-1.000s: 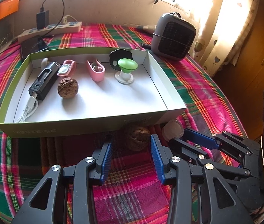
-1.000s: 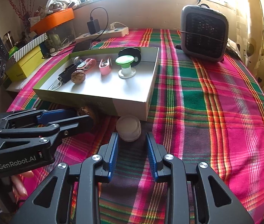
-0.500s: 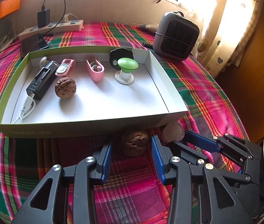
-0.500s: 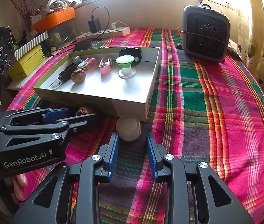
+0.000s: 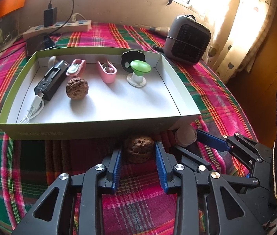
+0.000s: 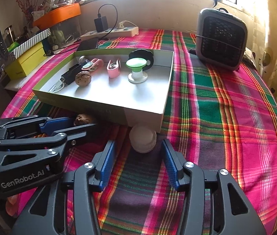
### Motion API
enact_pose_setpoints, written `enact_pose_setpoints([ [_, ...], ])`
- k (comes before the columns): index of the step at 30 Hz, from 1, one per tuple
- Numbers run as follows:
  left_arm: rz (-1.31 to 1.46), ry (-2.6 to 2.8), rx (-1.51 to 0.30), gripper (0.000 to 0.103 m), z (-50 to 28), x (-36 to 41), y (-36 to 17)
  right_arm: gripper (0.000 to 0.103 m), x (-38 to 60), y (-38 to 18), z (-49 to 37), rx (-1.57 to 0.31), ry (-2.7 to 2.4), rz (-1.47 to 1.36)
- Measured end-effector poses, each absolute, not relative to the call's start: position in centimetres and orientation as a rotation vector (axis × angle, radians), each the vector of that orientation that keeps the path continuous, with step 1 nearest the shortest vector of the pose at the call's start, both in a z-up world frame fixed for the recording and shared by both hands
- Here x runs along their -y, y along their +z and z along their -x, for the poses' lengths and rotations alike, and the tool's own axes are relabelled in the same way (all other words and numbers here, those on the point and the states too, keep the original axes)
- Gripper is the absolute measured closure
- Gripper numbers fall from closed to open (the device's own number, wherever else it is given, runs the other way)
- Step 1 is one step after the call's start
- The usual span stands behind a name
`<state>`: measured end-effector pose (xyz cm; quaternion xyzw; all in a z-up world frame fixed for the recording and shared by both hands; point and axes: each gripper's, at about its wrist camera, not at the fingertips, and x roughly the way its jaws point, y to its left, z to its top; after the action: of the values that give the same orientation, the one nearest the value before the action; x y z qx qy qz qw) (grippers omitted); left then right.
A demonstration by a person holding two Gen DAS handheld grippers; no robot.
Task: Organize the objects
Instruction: 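Close left tool on the walnut while right tool closes on the white cup, then lift and carry the walnut into the tray with left tool while right tool carries the cup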
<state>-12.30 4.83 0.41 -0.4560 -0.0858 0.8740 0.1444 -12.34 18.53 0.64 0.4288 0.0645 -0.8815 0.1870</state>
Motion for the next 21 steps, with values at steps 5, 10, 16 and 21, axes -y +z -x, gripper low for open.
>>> enact_pose_setpoints([
  [5,1.319,2.523,0.259,0.072,12.0,-3.7,0.4,0.054,-18.2,0.6,12.4,-0.200,-2.509,-1.216],
  [10,1.311,2.514,0.214,0.072,11.5,-3.2,0.4,0.057,-18.6,0.7,12.6,-0.141,-2.533,-1.226],
  [16,1.305,2.497,0.188,0.072,11.4,-3.1,0.4,0.068,-18.9,0.7,12.6,-0.109,-2.572,-1.238],
  [21,1.300,2.491,0.190,0.072,11.5,-3.0,0.4,0.073,-19.1,0.7,12.6,-0.080,-2.594,-1.246],
])
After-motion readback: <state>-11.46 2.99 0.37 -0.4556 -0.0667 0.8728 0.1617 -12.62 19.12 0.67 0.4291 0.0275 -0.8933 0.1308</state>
